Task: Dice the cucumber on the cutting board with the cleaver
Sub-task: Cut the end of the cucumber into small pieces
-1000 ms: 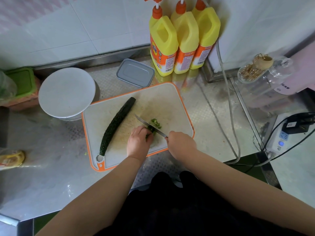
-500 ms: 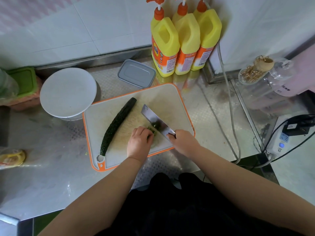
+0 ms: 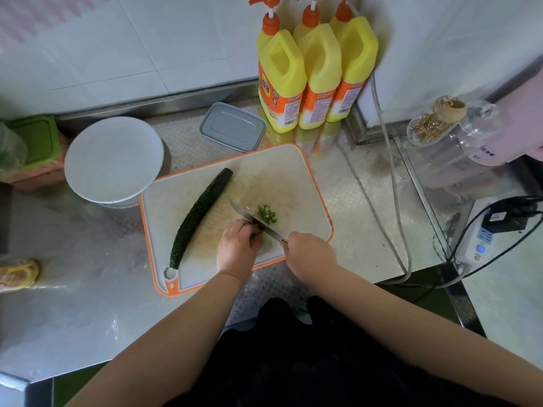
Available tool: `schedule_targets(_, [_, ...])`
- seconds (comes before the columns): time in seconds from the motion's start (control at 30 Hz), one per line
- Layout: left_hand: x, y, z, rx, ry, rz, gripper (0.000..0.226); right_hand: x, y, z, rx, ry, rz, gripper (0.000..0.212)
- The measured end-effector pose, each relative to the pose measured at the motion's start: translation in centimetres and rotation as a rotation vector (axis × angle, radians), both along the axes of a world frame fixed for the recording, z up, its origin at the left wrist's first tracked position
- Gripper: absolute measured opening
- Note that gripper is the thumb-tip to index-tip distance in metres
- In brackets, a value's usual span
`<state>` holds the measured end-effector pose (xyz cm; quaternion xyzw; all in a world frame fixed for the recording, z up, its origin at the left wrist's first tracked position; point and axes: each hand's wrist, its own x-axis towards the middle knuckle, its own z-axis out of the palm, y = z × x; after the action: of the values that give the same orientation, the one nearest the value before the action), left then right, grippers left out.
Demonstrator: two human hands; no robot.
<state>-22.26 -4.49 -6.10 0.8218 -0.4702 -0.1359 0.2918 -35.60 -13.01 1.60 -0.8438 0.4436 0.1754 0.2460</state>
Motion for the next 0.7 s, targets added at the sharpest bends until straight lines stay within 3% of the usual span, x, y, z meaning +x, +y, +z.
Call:
schedule_targets(0.3, [0.1, 0.2, -0.4, -0.035, -0.017, -0.023, 0.01, 0.6, -0.1, -1.3, 0.053, 0.003, -0.072, 0.036])
schedule_targets(0.47, [0.2, 0.4, -0.4, -0.041, -0.065, -0.051, 0.003, -0.2, -2.3, -1.5, 0.286, -0.092, -0.289, 0.036])
schedule_targets(0.6, [0.3, 0.6, 0.1, -0.016, -0.069, -0.051, 0.027, -0.3, -1.5, -0.7, 0.171, -0.098, -0.216, 0.036])
schedule_targets(0.7, [0.5, 0.9, 0.4, -0.039, -0.08, -0.046, 0.009, -0.1, -0.7, 0.0, 0.063, -0.104, -0.123, 0.037])
